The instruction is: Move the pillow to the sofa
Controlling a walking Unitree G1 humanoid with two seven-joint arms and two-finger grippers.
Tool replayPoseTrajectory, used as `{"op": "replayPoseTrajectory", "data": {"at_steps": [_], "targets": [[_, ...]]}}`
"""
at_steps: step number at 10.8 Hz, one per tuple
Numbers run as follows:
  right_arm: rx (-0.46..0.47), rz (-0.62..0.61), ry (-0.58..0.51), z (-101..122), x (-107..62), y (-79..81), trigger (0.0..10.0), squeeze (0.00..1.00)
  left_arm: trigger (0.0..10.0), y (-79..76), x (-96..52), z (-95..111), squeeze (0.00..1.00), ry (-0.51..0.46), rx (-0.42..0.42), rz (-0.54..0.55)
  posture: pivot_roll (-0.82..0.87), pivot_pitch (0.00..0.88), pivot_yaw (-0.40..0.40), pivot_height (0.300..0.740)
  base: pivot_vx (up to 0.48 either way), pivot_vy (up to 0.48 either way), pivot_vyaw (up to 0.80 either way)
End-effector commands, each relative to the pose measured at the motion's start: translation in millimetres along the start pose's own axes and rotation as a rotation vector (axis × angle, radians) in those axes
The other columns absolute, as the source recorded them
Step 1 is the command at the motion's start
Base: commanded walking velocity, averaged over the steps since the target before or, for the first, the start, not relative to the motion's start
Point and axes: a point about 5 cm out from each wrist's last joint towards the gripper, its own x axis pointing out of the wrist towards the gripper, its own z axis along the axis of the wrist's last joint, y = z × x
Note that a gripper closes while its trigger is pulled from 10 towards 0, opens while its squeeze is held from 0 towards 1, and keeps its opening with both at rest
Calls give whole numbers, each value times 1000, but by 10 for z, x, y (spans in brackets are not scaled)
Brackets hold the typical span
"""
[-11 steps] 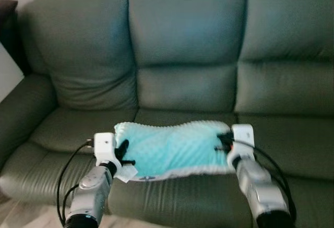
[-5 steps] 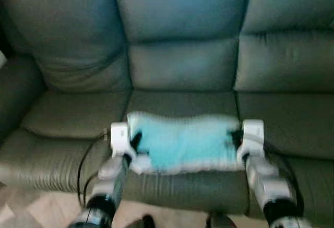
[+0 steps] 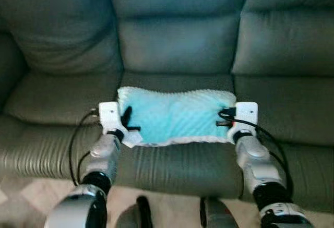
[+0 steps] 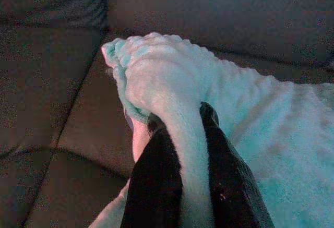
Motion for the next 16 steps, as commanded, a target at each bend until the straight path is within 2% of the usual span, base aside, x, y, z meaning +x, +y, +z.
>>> {"op": "replayPoseTrajectory", "data": {"at_steps": [1, 2, 5, 6, 8, 9, 10, 12, 16], "targets": [[10, 24, 9, -57, -18, 63, 10000, 0, 10000, 84, -50, -80, 0, 28, -2, 23, -229, 428, 115, 740, 0, 0, 0], [29, 54, -3, -80, -49, 151, 10000, 0, 10000, 94, -54, -97, 0, 42, 19, 25, -248, 451, 112, 740, 0, 0, 0], [71, 131, 10, -185, -131, 307, 10000, 0, 10000, 96, 26, 38, 0, 31, 94, 45, -249, 471, 101, 740, 0, 0, 0], [66, 180, 24, -251, -176, 400, 10000, 0, 10000, 121, 52, 94, 0, 28, 134, 84, -248, 477, 100, 740, 0, 0, 0], [28, 161, 30, -289, -195, 373, 10000, 0, 10000, 94, 7, -32, 0, 59, 99, 92, -254, 474, 104, 740, 0, 0, 0], [18, 124, 33, -296, -187, 305, 10000, 0, 10000, 77, -32, -132, 267, 85, 58, 103, -258, 472, 104, 740, 0, 0, 0], [1, 100, 27, -284, -180, 253, 10000, 1000, 10000, 48, -43, -176, 1000, 99, 66, 115, -261, 470, 103, 740, 0, 0, 0], [-33, 55, 33, -278, -162, 168, 10000, 1000, 10000, -52, -30, -198, 1000, 96, 36, 96, -260, 469, 104, 740, 0, 0, 0], [-47, 13, 29, -254, -128, 97, 10000, 1000, 10000, -133, -34, -233, 1000, 91, -6, 92, -258, 469, 107, 740, 0, 0, 0]]}}
